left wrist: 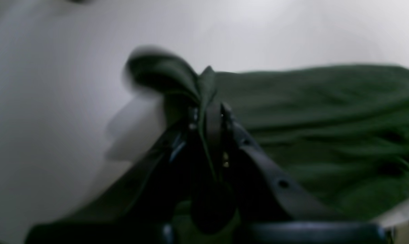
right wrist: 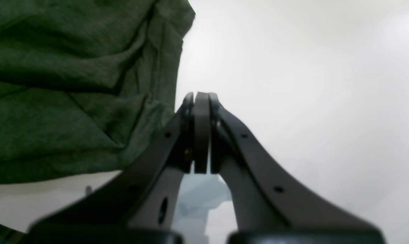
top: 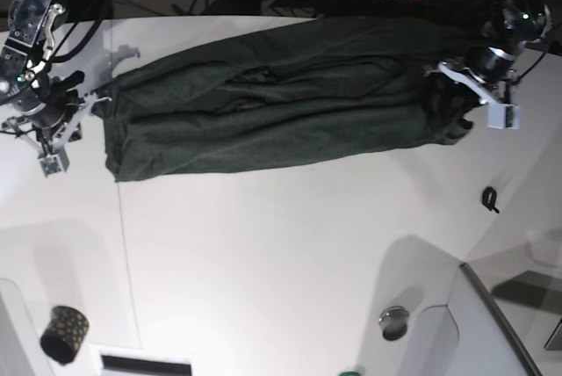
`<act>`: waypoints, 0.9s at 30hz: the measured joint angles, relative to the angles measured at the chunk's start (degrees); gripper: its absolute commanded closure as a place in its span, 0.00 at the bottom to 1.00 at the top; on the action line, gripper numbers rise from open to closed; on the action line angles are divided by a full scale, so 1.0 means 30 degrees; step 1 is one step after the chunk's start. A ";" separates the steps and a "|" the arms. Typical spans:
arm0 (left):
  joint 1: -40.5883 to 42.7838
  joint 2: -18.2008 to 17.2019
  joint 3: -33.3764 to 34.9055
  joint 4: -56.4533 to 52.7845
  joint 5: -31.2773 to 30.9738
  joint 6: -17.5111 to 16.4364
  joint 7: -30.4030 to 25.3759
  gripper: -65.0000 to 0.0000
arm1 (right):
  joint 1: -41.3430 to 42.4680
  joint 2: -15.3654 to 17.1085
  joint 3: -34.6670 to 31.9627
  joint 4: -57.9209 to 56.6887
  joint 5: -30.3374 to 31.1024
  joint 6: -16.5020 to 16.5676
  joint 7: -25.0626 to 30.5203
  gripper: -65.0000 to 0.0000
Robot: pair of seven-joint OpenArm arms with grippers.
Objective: Layout the t-shirt on the table in an organized manner, then fold the t-shirt properly
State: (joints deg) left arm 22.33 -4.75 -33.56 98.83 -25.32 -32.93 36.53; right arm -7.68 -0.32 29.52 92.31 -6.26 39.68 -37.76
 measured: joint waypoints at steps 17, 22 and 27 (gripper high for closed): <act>-0.1486 0.0466 0.7810 -0.0962 0.0015 0.5224 0.0036 1.00 | 0.0000 0.0000 0.0000 0.0015 0.0000 0.0000 -0.0058 0.99; -0.2965 0.0321 1.0382 -0.3031 -0.0066 0.5384 0.0015 1.00 | -0.0080 0.0007 0.0000 0.0036 0.0000 0.0000 -0.0058 0.99; -0.3366 0.0357 1.1613 -0.4153 -0.0036 0.5413 0.0087 1.00 | -0.1588 -0.0510 -0.0160 0.1829 -0.0087 0.0007 -0.0153 0.99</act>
State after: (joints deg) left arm 12.23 -3.68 1.28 86.37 -25.43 -16.69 36.80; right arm -12.45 -1.85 29.04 97.80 -6.52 39.70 -38.22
